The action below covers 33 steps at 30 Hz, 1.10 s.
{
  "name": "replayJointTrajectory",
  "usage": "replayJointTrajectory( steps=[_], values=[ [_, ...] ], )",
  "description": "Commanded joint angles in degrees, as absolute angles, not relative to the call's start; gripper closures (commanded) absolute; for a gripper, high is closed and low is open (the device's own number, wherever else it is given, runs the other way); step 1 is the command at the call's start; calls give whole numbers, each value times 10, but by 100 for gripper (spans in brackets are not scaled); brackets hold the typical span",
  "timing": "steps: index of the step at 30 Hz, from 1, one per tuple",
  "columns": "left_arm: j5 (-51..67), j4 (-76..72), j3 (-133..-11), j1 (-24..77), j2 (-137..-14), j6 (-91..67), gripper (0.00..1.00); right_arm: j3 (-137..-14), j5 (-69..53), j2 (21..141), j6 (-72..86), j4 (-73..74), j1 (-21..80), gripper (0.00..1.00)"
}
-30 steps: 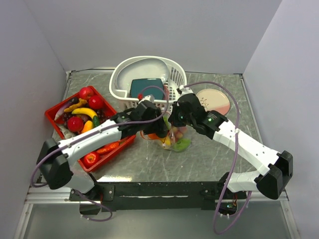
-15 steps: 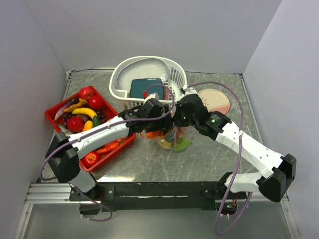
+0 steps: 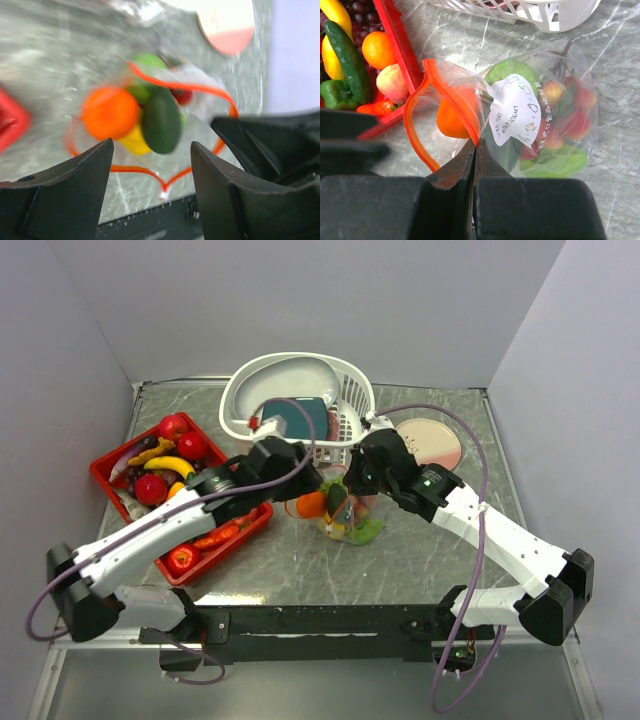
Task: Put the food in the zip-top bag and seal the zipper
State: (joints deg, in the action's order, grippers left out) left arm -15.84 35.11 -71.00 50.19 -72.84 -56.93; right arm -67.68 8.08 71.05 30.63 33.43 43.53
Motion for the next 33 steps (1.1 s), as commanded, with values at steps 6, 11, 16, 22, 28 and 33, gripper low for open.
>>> replayJointTrajectory(
  steps=[6,11,16,22,28,33],
  values=[
    [-231,417,-609,353,-656,-599,30,-679,75,696,306,300,439,98],
    [-234,393,-557,288,-678,-600,23,-671,74,693,303,300,439,99],
    [-212,352,-514,269,-710,-603,21,-663,73,686,301,299,438,98],
    [-187,307,-491,268,-762,-606,23,-658,69,685,304,296,438,98],
    [-194,303,-483,268,-776,-613,39,-656,69,681,302,295,439,98],
    [-207,340,-504,269,-726,-599,68,-654,70,679,301,296,439,98]
  ],
)
